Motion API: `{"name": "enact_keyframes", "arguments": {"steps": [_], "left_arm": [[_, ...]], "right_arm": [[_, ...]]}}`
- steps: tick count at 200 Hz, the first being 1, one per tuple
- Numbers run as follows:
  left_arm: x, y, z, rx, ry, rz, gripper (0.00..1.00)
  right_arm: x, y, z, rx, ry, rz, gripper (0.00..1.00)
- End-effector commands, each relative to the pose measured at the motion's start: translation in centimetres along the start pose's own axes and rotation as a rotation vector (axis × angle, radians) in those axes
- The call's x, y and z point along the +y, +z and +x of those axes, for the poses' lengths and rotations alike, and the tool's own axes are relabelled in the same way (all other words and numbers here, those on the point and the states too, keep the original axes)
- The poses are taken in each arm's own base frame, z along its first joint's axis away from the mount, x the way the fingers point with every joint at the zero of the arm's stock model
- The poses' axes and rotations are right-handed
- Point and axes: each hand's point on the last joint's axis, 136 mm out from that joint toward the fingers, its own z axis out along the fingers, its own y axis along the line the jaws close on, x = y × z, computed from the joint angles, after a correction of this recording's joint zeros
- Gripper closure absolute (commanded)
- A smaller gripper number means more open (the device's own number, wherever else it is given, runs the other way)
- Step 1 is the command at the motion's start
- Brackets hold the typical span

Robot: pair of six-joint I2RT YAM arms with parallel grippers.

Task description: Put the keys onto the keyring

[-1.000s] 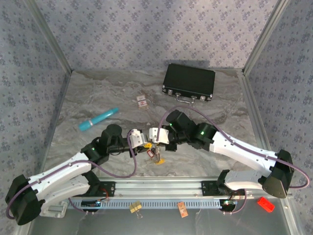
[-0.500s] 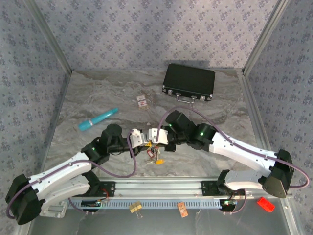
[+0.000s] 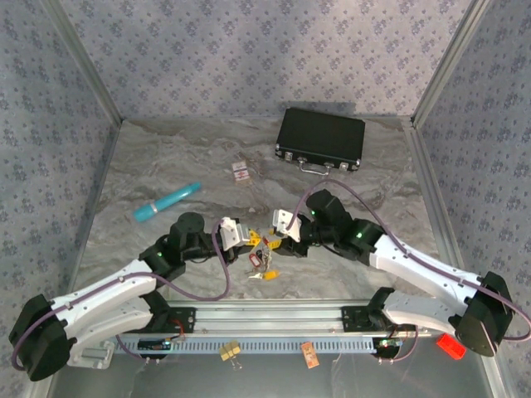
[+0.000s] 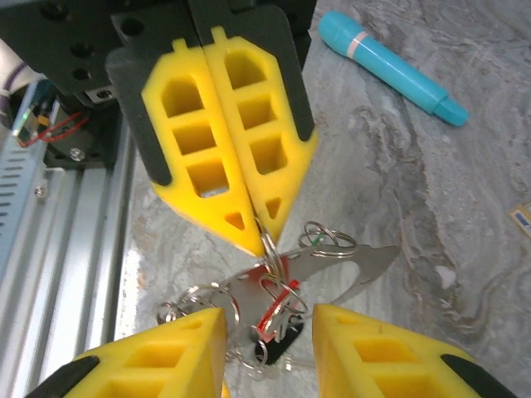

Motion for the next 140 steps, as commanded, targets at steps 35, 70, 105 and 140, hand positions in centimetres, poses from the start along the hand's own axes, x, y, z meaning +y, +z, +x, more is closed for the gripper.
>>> {"name": "enact_keyframes", "arguments": {"steps": [35, 70, 105, 140], "left_arm": [[-0.3, -0.5, -2.4, -0.101, 0.014, 0.006, 1.0], [-0.5, -0.5, -2.3, -0.103, 0.016, 0.02, 1.0], [-0.8, -0.6, -2.3, -0.101, 0.022, 0.032, 1.0], [-1.0, -0.5, -2.3, -0.103, 0.029, 0.046, 1.0]], "right_arm": [[-0.1, -0.2, -0.9, -0.049, 0.019, 0.009, 0.73], [-0.7, -0.2, -0.8, -0.035, 0.009, 0.04, 0.72], [-0.9, -0.2, -0.7, -0.024, -0.003, 0.05, 0.74], [-0.8, 0.1, -0.7, -0.021, -0.001, 0.033, 0.77]]}}
